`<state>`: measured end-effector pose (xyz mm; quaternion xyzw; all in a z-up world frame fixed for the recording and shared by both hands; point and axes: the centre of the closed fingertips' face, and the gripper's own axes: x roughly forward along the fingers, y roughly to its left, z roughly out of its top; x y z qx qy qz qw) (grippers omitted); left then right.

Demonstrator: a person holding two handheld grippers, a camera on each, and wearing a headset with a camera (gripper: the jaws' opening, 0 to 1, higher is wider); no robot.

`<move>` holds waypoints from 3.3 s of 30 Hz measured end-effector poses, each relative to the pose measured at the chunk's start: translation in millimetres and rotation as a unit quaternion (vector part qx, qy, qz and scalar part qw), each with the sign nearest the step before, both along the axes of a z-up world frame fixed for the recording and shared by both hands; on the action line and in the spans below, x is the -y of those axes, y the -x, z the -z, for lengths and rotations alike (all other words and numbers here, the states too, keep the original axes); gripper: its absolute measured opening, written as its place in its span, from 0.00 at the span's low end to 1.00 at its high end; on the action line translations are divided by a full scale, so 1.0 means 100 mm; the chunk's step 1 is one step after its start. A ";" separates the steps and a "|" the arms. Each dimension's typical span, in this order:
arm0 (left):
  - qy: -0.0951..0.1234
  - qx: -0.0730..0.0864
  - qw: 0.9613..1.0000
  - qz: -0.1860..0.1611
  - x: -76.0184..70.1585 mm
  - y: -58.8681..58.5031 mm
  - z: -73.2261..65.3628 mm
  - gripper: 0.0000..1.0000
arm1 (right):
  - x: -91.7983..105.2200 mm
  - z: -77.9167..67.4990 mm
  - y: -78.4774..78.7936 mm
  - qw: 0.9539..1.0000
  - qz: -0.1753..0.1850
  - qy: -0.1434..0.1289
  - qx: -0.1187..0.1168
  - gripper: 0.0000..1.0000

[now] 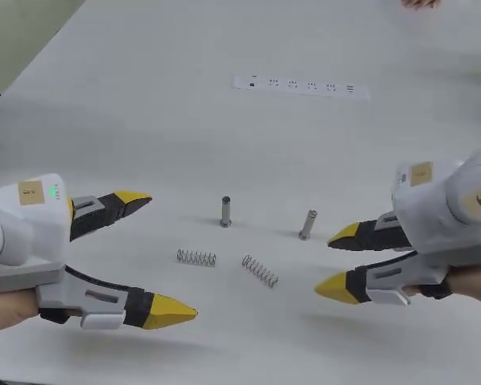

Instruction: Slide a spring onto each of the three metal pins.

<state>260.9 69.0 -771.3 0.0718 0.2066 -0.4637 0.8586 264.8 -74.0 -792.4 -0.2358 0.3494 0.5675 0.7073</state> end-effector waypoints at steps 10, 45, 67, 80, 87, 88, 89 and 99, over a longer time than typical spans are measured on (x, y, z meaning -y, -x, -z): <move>0.001 0.001 1.000 -0.001 0.00 0.00 -0.02 0.98 | -0.24 0.02 -0.02 1.000 -0.026 0.008 0.003 0.33; 0.002 0.002 1.000 -0.010 -0.06 0.01 -0.03 0.98 | -0.60 0.46 -0.07 0.998 -0.003 0.060 -0.026 0.23; 0.000 -0.003 1.000 -0.014 -0.10 0.03 0.00 0.98 | -0.61 0.64 -0.09 0.994 0.013 0.098 -0.042 0.15; 0.002 -0.004 1.000 -0.015 -0.10 0.04 0.01 0.98 | -0.55 0.65 -0.09 0.994 0.006 0.101 -0.032 0.09; 0.002 -0.005 1.000 -0.010 -0.05 0.06 0.01 0.98 | -0.55 0.65 -0.09 0.995 -0.008 0.102 -0.015 0.08; 0.001 -0.005 1.000 -0.010 -0.05 0.06 0.01 0.98 | -0.55 0.65 -0.10 0.995 -0.007 0.102 -0.013 0.08; 0.001 -0.005 1.000 -0.010 -0.05 0.06 0.01 0.98 | -0.55 0.64 -0.09 0.995 -0.009 0.100 -0.011 0.08; -0.001 -0.006 1.000 -0.008 -0.06 0.06 0.01 0.98 | -0.48 0.56 -0.10 0.995 -0.006 0.095 -0.012 0.08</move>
